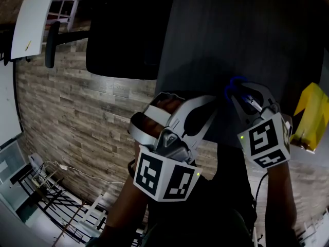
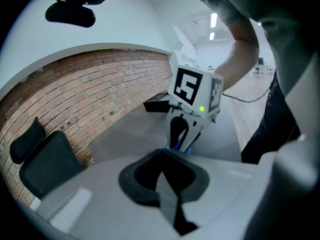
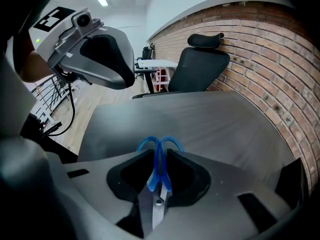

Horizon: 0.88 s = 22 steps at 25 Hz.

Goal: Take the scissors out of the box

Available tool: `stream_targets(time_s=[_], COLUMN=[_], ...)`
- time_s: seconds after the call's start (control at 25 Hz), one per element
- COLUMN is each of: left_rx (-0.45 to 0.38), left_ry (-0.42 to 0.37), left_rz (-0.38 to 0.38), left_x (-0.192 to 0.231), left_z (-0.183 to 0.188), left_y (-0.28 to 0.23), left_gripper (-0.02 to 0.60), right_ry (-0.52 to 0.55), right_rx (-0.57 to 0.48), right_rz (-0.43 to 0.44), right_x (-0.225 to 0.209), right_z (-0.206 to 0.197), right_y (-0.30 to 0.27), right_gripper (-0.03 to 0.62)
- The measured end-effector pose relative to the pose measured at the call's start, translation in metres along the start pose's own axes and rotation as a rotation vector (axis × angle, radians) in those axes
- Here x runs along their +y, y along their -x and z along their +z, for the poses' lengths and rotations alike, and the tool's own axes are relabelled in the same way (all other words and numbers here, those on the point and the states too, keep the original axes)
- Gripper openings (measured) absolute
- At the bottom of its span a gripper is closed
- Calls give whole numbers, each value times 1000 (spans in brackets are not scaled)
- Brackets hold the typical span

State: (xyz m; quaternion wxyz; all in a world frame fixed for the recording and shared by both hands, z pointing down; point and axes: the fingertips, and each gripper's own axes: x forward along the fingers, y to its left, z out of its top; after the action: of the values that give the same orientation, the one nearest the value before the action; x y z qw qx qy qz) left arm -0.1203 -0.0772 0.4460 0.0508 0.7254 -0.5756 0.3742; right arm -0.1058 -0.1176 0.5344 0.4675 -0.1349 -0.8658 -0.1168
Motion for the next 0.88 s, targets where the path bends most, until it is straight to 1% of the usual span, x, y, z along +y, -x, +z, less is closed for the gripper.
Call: stream_targets(time_s=[0.4,0.52,0.6,0.68,0.76,0.8,0.88], left_rx=[0,-8,-14,-25,-37,-43,-64], left_ry=[-15,-30,-43,-61,-83,-92,-107], left_rz=[-2,-7,-12,-13,-11,-10,-9], left_x=[12,15,18,23,28,31,36], left_z=[0,8,16,25,34,39,48], left_y=[3,8,16,26,36,41,52], left_gripper=[0,0,0,0,0,0,0], right_ry=[35,47,49,54,66,77,107], right_rx=[51,57,48,22,-34,-69,-138], right_rz=[15,25,18,-8,-54,-82,-147], right_x=[2,6,9,9,7,5,2], right_z=[-8,-6,1,14,33,45,70], right_y=[-17,-14,-6,7,25,36,61], right_gripper=[81,109,110,110,103,76,44])
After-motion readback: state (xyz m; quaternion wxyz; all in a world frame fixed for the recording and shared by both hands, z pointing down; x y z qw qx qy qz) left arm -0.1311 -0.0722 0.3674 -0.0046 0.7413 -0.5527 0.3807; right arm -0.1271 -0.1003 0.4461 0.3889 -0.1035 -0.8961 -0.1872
